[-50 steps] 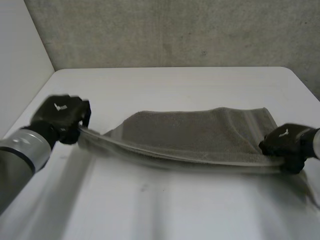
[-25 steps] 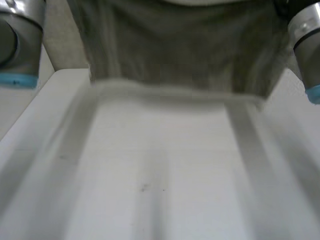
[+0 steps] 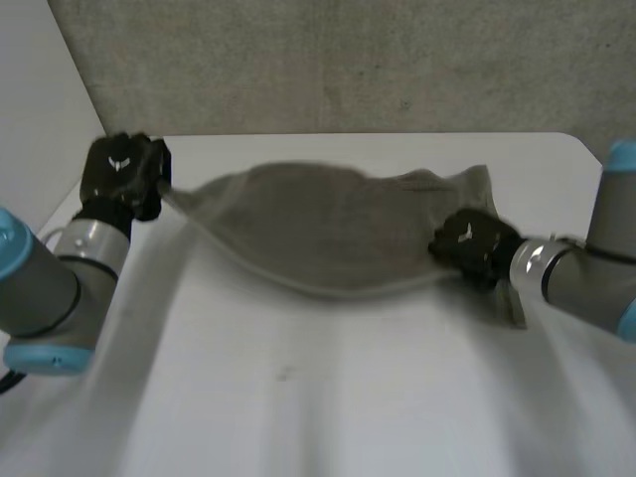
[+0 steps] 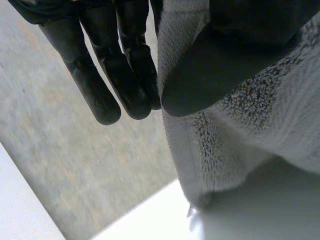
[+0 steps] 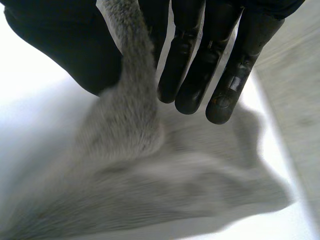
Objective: Fold the laundry
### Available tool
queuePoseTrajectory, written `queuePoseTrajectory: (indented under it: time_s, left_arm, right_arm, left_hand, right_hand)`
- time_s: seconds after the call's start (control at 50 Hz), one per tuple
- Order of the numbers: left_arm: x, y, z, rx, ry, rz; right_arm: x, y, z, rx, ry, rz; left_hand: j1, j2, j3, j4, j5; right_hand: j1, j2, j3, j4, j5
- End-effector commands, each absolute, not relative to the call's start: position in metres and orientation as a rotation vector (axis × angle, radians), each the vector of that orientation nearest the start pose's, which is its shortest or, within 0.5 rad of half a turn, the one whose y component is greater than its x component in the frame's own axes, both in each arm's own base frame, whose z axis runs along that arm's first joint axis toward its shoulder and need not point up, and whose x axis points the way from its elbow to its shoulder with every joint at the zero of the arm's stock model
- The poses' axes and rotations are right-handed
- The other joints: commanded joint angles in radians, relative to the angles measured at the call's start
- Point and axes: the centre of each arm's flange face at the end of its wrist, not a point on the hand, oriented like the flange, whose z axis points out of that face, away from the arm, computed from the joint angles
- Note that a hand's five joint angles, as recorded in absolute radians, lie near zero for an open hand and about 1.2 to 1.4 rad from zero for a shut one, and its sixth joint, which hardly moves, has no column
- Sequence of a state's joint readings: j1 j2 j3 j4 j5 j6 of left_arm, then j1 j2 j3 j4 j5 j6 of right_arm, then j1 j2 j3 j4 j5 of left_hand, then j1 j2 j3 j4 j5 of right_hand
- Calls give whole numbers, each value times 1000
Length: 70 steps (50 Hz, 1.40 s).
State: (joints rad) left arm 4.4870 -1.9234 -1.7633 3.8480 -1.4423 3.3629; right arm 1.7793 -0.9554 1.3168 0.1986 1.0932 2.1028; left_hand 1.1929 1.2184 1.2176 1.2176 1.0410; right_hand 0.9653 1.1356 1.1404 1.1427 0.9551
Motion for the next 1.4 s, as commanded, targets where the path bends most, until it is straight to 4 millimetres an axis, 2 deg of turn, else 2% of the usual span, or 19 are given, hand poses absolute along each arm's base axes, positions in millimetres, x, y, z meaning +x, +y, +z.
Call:
queuePoseTrajectory:
  time_s: [0.02, 0.06, 0.08, 0.12, 0.14, 0.16, 0.18, 0.22, 0.24, 0.28, 0.38, 0.52, 0.64, 0.68, 0.82, 1.04, 1.16, 1.4]
  left_arm:
    - [-207, -326, 182, 589, 2060, -2382]
    - [-203, -327, 183, 572, 2053, -2381]
    - [-200, -328, 186, 560, 2044, -2382]
    - [-198, -329, 190, 550, 2030, -2390]
    - [-196, -330, 193, 538, 2021, -2394]
    - [-196, -330, 193, 538, 2020, -2394]
    - [-194, -330, 196, 529, 2013, -2398]
    - [-194, -330, 197, 526, 2007, -2402]
    - [-194, -329, 199, 526, 2005, -2406]
    - [-194, -329, 201, 525, 1995, -2414]
    - [-194, -327, 214, 511, 1956, -2447]
    - [-192, -324, 228, 490, 1917, -2490]
    - [-192, -322, 225, 480, 1944, -2492]
    - [-191, -322, 225, 479, 1944, -2491]
    - [-186, -325, 225, 465, 1939, -2482]
    - [-186, -325, 224, 462, 1944, -2479]
    - [-187, -324, 224, 464, 1944, -2480]
    - [-187, -324, 223, 464, 1946, -2479]
  right_arm:
    - [239, -315, 126, -1787, 2063, -1469]
    - [233, -317, 128, -1627, 2138, -1450]
    - [233, -317, 128, -1626, 2139, -1449]
    - [224, -319, 138, -1366, 2224, -1449]
    - [224, -319, 139, -1364, 2224, -1449]
    - [219, -320, 145, -1239, 2252, -1465]
    - [219, -320, 145, -1238, 2252, -1465]
    - [207, -319, 154, -1015, 2284, -1503]
    - [207, -319, 154, -1014, 2284, -1503]
    - [192, -317, 154, -816, 2315, -1524]
    - [179, -308, 146, -650, 2351, -1497]
    - [175, -304, 140, -632, 2373, -1473]
    - [176, -310, 140, -676, 2363, -1499]
    - [177, -311, 137, -751, 2370, -1507]
    - [177, -312, 127, -874, 2388, -1512]
    - [176, -319, 120, -881, 2424, -1513]
    - [176, -324, 120, -881, 2416, -1533]
    - [173, -339, 113, -869, 2446, -1574]
  left_hand:
    - [203, 178, 179, 179, 181]
    - [203, 178, 179, 179, 181]
    - [203, 178, 179, 179, 181]
    - [203, 178, 179, 179, 181]
    - [203, 178, 179, 179, 181]
    - [203, 178, 179, 179, 181]
    - [203, 178, 179, 179, 181]
    - [203, 178, 179, 179, 181]
    - [203, 178, 179, 179, 181]
    - [203, 178, 179, 179, 181]
    - [203, 178, 179, 179, 181]
    - [203, 178, 179, 179, 181]
    - [203, 178, 179, 179, 181]
    - [203, 178, 179, 179, 181]
    - [203, 178, 179, 179, 181]
    - [203, 178, 179, 179, 181]
    - [203, 178, 179, 179, 181]
    - [203, 178, 179, 179, 181]
  right_hand:
    - [-91, -261, -266, -268, -255]
    - [-371, -541, -546, -549, -535]
    - [-372, -543, -547, -550, -537]
    - [-635, -806, -810, -813, -800]
    - [-637, -807, -812, -814, -801]
    - [-672, -842, -847, -849, -836]
    - [-672, -842, -847, -849, -836]
    - [-689, -860, -864, -867, -854]
    - [-690, -860, -865, -867, -854]
    - [-733, -904, -908, -911, -898]
    - [-748, -918, -923, -926, -913]
    - [-701, -872, -876, -879, -866]
    - [-458, -628, -633, -635, -622]
    - [-381, -552, -557, -559, -546]
    - [-326, -496, -501, -503, -490]
    - [-308, -478, -483, -485, -472]
    - [-161, -332, -336, -339, -326]
    - [-96, -267, -272, -274, -261]
